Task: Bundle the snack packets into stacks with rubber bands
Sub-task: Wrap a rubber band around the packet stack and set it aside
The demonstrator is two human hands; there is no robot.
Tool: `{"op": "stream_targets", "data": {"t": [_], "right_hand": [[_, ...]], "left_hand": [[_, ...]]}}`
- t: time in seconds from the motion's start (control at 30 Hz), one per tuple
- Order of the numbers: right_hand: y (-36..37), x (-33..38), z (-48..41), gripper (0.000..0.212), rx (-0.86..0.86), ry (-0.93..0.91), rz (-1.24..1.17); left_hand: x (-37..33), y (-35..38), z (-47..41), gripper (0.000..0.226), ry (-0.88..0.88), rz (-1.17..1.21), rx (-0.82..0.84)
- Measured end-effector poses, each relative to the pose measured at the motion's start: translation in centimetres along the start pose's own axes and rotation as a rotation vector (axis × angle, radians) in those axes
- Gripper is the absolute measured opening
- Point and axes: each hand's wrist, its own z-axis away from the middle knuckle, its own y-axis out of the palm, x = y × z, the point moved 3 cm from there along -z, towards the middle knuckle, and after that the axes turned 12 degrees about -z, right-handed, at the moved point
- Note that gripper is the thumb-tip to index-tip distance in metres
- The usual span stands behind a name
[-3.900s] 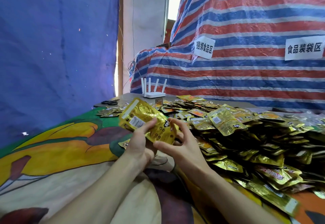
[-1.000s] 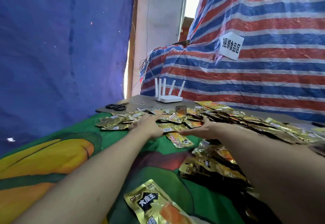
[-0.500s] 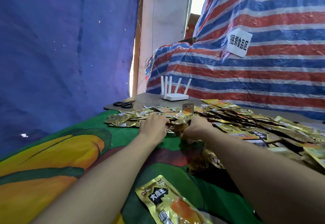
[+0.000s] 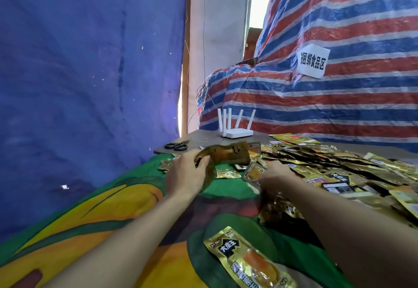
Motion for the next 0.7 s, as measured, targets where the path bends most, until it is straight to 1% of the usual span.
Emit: {"op": "stream_targets", "data": {"t": [0.03, 0.1, 0.17, 0.23, 0.3, 0.37, 0.4, 0.5, 0.53, 0.57, 0.63, 0.7], "right_hand": [[-0.2, -0.1, 0.1, 0.013, 0.021, 0.012, -0.001], [-0.5, -0.3, 0.3, 0.019, 0.086, 0.048, 0.006], [-0.7, -0.4, 0.6, 0.025, 0.125, 0.053, 0.017], [-0.7, -0.6, 0.8, 0.031, 0.088, 0.055, 0.000], [-0.7, -0.6, 1.1, 0.033, 0.030, 0.058, -0.050], [-0.8, -0.3, 1.6, 0.032, 0.008, 0.037, -0.119], [-0.8, -0.2, 1.7, 0.033, 0.005, 0.017, -0.162], [-0.8, 0.2, 2.1, 0.061, -0.042, -0.130, -0.272], [-1.0, 0.5, 2.3, 0.064, -0.054, -0.206, -0.251], [-1.1, 0.8, 2.6, 0.061, -0.050, -0.277, -0.192], [-1.4, 1.7, 3.3, 0.042, -0.022, -0.377, -0.012], [-1.8, 2.7, 4.1, 0.024, -0.004, -0.419, 0.150]], "left_hand": [[0.2, -0.6, 0.2, 0.026, -0.021, 0.031, -0.020], [0.7, -1.6, 0.6, 0.038, -0.071, 0.091, -0.039], [1.3, -2.3, 0.8, 0.046, -0.094, 0.141, -0.022], [1.9, -2.5, 1.1, 0.045, -0.060, 0.141, 0.069], [2.5, -2.7, 1.3, 0.033, -0.031, 0.220, 0.201], [3.0, -3.0, 1.6, 0.021, -0.056, 0.318, 0.334], [3.3, -3.2, 1.5, 0.026, -0.056, 0.307, 0.377], [3.5, -4.0, 1.4, 0.059, 0.042, 0.172, 0.520], [3.3, -4.3, 1.6, 0.065, 0.090, 0.098, 0.589], [3.2, -4.6, 1.8, 0.065, 0.143, 0.001, 0.649], [2.8, -5.1, 2.0, 0.046, 0.230, -0.158, 0.729], [2.0, -5.6, 2.1, 0.024, 0.277, -0.317, 0.755]]}}
